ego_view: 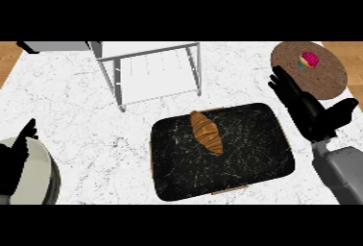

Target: Pick the croissant from the tray and place it in the tiered basket

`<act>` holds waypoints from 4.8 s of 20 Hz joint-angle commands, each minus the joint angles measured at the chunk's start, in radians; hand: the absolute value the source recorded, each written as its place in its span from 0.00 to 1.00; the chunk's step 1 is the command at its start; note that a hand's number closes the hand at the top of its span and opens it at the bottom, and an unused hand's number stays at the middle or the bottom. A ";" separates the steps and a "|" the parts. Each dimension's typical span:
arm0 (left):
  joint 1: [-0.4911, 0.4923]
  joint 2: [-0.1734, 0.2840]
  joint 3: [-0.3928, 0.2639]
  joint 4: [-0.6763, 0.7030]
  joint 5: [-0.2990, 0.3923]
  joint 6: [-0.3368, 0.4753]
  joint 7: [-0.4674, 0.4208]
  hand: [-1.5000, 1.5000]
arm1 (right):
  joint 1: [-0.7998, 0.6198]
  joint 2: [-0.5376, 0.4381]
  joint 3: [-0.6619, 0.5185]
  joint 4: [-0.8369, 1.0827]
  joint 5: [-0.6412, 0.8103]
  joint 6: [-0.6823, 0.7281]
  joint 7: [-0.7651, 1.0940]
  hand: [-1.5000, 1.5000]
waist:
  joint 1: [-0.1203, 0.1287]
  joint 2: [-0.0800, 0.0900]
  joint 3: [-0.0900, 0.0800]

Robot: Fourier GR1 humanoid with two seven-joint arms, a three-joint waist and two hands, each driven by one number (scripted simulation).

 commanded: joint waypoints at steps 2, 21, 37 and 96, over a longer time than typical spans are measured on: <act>-0.034 -0.107 -0.067 -0.019 -0.037 0.033 0.008 0.50 | -0.046 0.006 -0.051 -0.005 0.073 -0.057 -0.049 1.00 | 0.041 -0.021 0.014; 0.062 -0.275 -0.142 -0.099 -0.042 0.109 -0.023 0.50 | 0.089 -0.005 0.024 -0.146 0.259 -0.395 0.152 0.00 | 0.021 -0.031 0.006; 0.053 -0.323 -0.184 -0.121 -0.082 0.137 -0.009 0.50 | -0.160 -0.173 0.384 -0.396 0.715 -0.283 0.972 0.00 | 0.037 -0.028 0.009; 0.061 -0.356 -0.168 -0.144 -0.114 0.131 0.001 0.50 | -0.325 0.342 0.376 0.268 0.877 0.115 1.178 0.00 | 0.048 -0.019 0.014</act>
